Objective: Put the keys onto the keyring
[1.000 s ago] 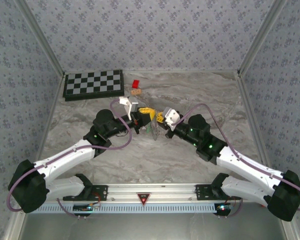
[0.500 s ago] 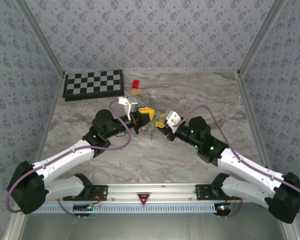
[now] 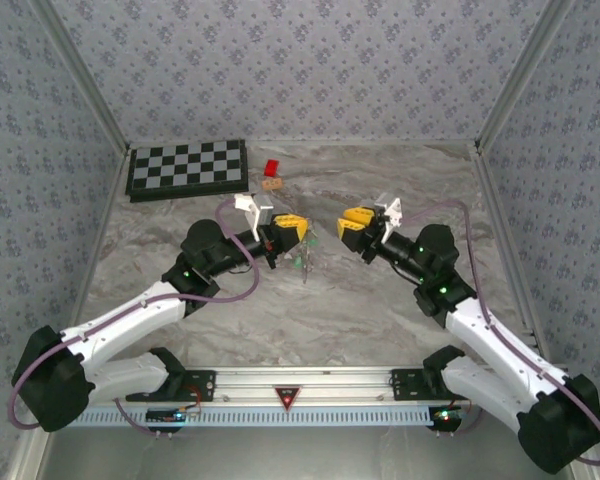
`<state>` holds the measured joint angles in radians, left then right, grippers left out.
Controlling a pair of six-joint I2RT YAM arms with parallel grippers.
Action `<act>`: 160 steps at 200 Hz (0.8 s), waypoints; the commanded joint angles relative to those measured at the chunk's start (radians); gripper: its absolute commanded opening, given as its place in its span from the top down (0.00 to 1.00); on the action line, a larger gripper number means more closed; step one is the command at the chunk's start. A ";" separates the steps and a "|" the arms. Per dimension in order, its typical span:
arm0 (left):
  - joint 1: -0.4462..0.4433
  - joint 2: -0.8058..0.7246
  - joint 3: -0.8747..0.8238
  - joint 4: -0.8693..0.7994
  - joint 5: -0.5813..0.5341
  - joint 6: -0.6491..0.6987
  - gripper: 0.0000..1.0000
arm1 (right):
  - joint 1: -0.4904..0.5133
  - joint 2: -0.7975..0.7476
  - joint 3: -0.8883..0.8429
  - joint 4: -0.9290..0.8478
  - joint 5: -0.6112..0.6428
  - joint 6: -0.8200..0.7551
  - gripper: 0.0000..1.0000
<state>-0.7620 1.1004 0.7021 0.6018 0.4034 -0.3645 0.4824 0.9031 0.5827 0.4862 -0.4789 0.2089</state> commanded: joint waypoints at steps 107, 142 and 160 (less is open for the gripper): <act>-0.002 -0.004 0.055 0.031 0.009 0.003 1.00 | 0.056 0.241 0.079 0.424 -0.238 0.339 0.71; -0.002 -0.005 0.057 0.032 0.011 0.001 1.00 | 0.067 0.247 0.074 0.409 -0.236 0.325 0.71; -0.002 -0.008 0.058 0.030 0.011 0.002 1.00 | 0.067 0.249 0.066 0.396 -0.218 0.315 0.71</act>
<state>-0.7616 1.1015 0.7105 0.5953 0.4034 -0.3645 0.5442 1.1431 0.6323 0.8658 -0.6968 0.5346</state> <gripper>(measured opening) 0.060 0.288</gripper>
